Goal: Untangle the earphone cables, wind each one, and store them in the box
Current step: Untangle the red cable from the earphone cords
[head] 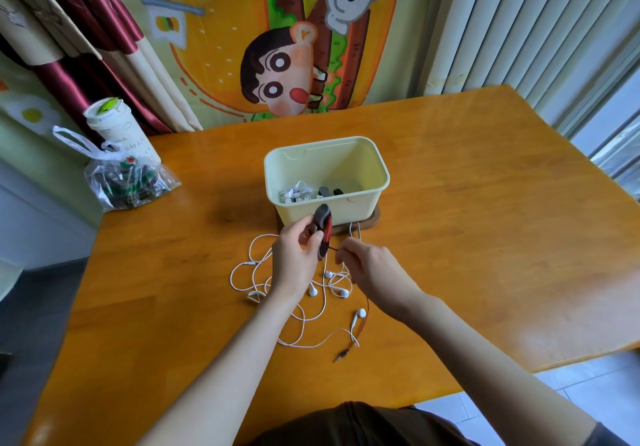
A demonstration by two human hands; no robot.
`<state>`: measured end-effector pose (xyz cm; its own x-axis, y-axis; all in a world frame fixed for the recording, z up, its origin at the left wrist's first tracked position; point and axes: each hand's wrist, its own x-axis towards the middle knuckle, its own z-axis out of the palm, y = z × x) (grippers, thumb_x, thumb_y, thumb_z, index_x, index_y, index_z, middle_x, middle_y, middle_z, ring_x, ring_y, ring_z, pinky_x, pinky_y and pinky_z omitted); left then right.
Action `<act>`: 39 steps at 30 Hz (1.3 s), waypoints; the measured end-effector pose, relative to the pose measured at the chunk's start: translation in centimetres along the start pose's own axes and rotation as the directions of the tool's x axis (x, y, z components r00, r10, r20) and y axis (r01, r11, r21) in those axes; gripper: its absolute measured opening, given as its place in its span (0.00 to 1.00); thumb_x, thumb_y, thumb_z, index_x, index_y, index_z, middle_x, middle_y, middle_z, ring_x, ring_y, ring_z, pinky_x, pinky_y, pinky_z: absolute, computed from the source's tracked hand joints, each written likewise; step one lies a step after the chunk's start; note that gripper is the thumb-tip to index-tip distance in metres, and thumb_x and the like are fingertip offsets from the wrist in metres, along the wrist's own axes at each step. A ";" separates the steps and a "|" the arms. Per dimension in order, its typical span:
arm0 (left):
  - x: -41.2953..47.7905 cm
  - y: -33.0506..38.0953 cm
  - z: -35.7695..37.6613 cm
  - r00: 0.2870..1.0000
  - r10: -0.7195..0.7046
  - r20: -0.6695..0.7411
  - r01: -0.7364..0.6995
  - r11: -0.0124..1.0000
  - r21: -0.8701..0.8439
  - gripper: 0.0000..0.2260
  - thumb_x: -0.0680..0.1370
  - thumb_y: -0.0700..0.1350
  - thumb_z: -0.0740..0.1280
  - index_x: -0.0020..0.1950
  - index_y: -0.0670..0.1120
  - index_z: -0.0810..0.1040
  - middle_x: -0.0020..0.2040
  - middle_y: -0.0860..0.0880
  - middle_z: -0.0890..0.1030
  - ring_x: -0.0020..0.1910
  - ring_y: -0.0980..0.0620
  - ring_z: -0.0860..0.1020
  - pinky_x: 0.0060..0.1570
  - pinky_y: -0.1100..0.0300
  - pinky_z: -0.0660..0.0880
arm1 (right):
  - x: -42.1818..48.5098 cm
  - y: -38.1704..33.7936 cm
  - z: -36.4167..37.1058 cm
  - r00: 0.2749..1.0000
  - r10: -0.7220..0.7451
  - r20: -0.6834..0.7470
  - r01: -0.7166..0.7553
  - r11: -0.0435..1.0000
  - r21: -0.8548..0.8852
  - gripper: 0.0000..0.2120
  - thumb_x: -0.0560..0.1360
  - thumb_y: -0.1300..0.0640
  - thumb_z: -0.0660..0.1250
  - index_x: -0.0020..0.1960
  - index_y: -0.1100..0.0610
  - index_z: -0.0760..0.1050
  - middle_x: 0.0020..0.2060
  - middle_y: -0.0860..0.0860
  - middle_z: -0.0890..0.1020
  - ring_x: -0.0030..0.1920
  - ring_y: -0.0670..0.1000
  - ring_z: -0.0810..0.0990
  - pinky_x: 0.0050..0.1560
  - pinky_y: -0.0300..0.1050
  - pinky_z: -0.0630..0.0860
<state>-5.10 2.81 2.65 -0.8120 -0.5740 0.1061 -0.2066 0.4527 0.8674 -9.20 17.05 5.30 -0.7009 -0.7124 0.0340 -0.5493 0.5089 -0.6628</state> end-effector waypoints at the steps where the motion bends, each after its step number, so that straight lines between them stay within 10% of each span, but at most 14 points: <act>1: -0.2 0.0 0.0 0.999 0.033 0.028 -0.034 0.998 0.046 0.15 0.78 0.38 0.66 0.66 0.40 0.76 0.58 0.45 0.78 0.57 0.49 0.77 0.50 0.70 0.73 | 0.1 -0.1 -0.2 1.000 -0.017 -0.005 0.017 1.000 0.011 0.09 0.81 0.58 0.57 0.46 0.58 0.74 0.37 0.46 0.74 0.35 0.45 0.71 0.37 0.35 0.67; 10: -0.3 2.4 -1.0 0.925 0.016 0.378 -0.015 1.000 -0.006 0.15 0.78 0.38 0.66 0.64 0.47 0.78 0.51 0.54 0.80 0.49 0.54 0.79 0.53 0.68 0.74 | 1.5 1.9 -2.6 0.986 -0.046 -0.163 0.033 0.996 -0.080 0.09 0.80 0.59 0.59 0.47 0.60 0.77 0.44 0.52 0.77 0.42 0.52 0.76 0.44 0.47 0.75; 19: -1.2 2.8 -1.8 0.804 -0.043 0.593 0.216 0.951 -0.223 0.16 0.79 0.38 0.64 0.52 0.62 0.77 0.49 0.64 0.81 0.50 0.65 0.79 0.50 0.69 0.75 | 1.5 2.4 -3.2 0.958 0.007 -0.286 -0.007 1.000 0.000 0.08 0.78 0.60 0.63 0.49 0.61 0.80 0.43 0.46 0.73 0.40 0.42 0.71 0.41 0.21 0.66; 29: -0.9 3.4 -1.8 0.782 -0.041 0.622 0.390 0.810 -0.437 0.13 0.79 0.38 0.62 0.57 0.53 0.79 0.51 0.51 0.84 0.50 0.53 0.81 0.51 0.55 0.78 | 1.8 2.6 -2.3 0.963 0.086 -0.257 -0.073 0.995 0.063 0.09 0.78 0.58 0.63 0.49 0.61 0.79 0.40 0.48 0.74 0.37 0.42 0.71 0.37 0.29 0.67; 35: 0.0 3.0 -1.4 0.850 -0.261 0.457 0.522 0.523 -0.673 0.12 0.80 0.37 0.61 0.60 0.46 0.78 0.51 0.47 0.84 0.49 0.50 0.82 0.49 0.52 0.79 | 1.0 2.1 0.1 0.980 0.184 -0.072 -0.171 0.974 0.151 0.10 0.80 0.57 0.60 0.45 0.57 0.79 0.35 0.48 0.77 0.34 0.45 0.73 0.33 0.32 0.66; 39: 0.2 2.1 -1.1 0.850 -0.403 0.339 0.516 0.508 -0.690 0.09 0.80 0.39 0.63 0.57 0.48 0.79 0.53 0.44 0.82 0.53 0.47 0.80 0.53 0.49 0.77 | 0.3 1.5 1.4 0.991 0.116 -0.060 -0.110 0.989 0.101 0.10 0.79 0.59 0.60 0.42 0.57 0.78 0.39 0.50 0.77 0.37 0.44 0.71 0.37 0.30 0.65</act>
<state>-5.05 2.89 4.99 -0.7919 -0.4391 -0.4244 -0.1472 -0.5373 0.8305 -9.59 16.97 3.23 -0.7858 -0.6184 0.0012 -0.4204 0.5327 -0.7345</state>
